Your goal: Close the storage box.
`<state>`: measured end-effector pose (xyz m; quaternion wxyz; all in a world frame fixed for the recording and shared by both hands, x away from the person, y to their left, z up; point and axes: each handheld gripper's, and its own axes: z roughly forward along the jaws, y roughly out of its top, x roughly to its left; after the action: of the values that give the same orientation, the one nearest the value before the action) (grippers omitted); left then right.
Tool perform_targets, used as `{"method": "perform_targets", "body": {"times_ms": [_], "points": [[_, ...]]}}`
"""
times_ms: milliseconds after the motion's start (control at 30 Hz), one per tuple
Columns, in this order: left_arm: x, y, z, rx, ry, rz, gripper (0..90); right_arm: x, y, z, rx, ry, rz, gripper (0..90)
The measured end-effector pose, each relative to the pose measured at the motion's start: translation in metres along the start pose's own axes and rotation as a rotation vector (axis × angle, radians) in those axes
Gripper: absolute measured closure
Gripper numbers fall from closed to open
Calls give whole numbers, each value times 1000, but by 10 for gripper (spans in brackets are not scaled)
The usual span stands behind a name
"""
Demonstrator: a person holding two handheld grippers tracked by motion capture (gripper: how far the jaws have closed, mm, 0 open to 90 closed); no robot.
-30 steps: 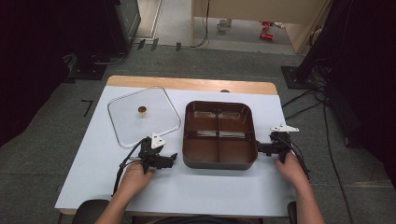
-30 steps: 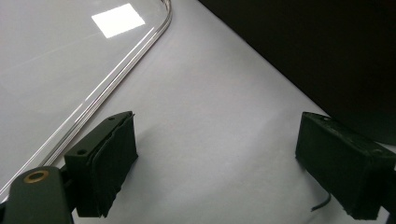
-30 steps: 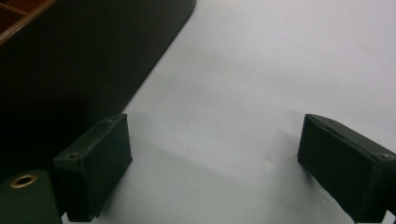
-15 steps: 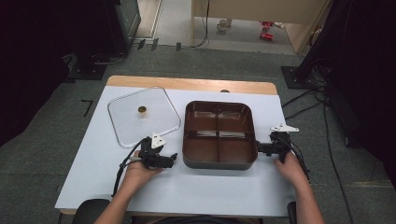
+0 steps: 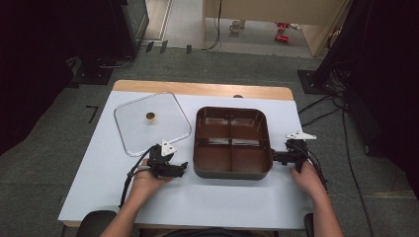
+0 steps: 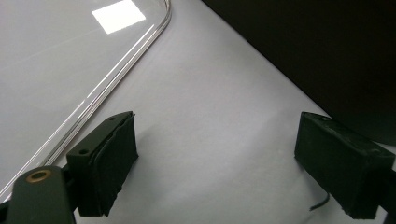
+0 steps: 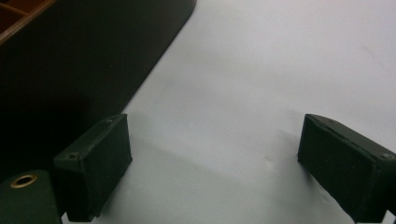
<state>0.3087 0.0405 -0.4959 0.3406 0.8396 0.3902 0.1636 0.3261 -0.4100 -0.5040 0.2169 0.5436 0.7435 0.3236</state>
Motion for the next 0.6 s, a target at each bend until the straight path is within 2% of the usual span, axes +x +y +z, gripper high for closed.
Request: {"method": "perform_targets", "body": {"times_ms": [133,233,267,300,600], "points": [[-1,4,-1,33,-3,-6,169,0,0,0,0,0,0,91],[-1,8,-3,56,-15,3,242,0,0,0,0,0,0,91],[0,9,-4,64,-21,10,313,0,0,0,0,0,0,91],[0,11,-5,71,-25,15,327,0,0,0,0,0,0,91],[6,17,-13,53,-37,-8,354,0,0,0,0,0,0,91]]}}
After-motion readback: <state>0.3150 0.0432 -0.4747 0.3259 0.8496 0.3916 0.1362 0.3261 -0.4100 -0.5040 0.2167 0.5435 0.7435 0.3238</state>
